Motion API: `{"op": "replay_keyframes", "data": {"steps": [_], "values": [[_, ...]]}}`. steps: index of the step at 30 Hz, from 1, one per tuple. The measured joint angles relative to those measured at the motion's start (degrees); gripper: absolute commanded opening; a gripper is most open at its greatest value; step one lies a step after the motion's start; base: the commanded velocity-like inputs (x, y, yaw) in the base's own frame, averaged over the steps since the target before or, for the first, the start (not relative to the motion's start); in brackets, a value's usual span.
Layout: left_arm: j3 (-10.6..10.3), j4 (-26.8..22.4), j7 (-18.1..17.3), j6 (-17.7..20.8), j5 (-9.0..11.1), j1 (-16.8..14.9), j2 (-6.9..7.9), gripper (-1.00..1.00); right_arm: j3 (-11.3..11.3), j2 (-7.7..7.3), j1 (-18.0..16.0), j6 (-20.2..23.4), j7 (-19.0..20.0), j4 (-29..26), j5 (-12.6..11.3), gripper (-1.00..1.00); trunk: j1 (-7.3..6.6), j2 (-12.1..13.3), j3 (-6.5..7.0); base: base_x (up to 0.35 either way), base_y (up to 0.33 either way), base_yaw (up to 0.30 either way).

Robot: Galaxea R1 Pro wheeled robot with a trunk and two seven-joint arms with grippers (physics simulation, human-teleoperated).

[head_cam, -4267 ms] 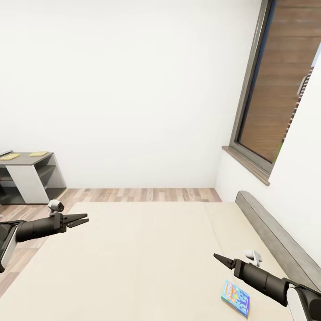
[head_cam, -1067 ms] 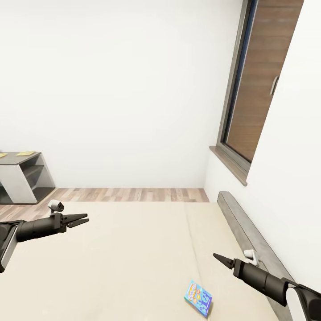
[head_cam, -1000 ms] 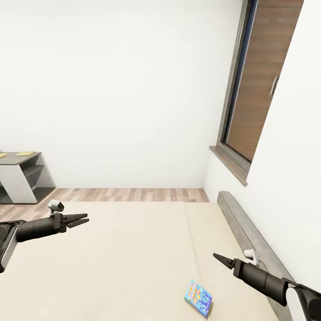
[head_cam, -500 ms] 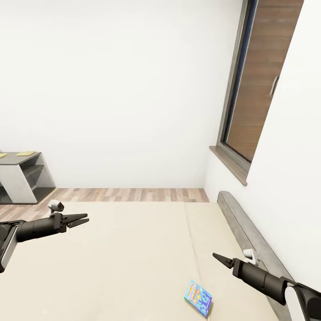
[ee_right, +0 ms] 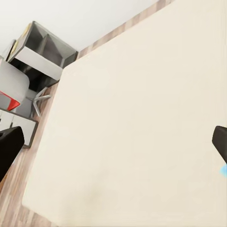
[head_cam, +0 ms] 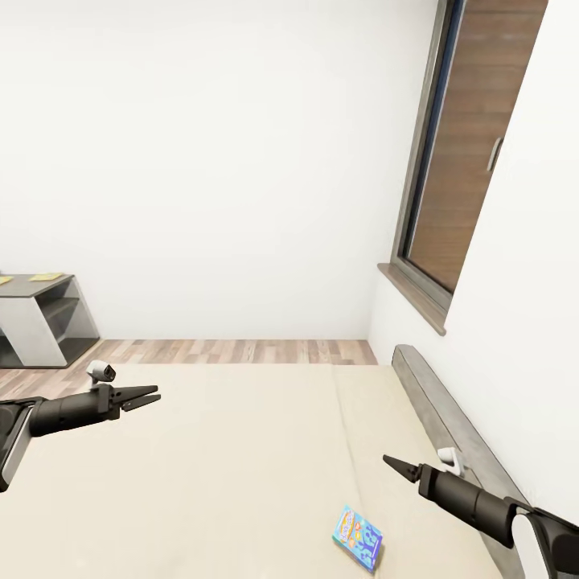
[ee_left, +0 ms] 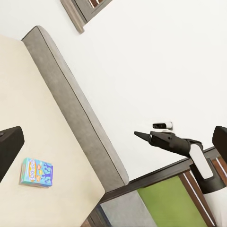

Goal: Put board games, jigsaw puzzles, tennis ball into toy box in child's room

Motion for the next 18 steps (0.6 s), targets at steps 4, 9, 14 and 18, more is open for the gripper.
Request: {"op": "replay_keyframes", "data": {"steps": [4,9,14,18], "values": [[-0.1,0.0,0.0,0.0,0.0,0.0,0.0,1.0,0.1,0.16,-2.6,2.3,-2.6,0.1,-0.1,1.0,0.0,0.0,0.0,0.0,0.0,0.0],[-0.1,0.0,0.0,0.0,0.0,0.0,0.0,1.0,0.3,0.28,-9.4,5.9,-7.9,0.6,-0.2,1.0,0.0,0.0,0.01,0.0,0.0,0.0],[-0.1,0.0,0.0,0.0,0.0,0.0,0.0,1.0,3.3,0.24,-17.5,6.6,-15.0,5.7,-0.3,1.0,0.0,0.0,0.01,0.0,0.0,0.0],[0.0,0.0,-0.1,-0.1,0.0,0.0,-0.01,1.0,7.2,0.27,-27.0,6.6,-21.6,18.0,-0.3,1.0,0.01,0.0,0.01,0.0,0.0,0.0]]}}
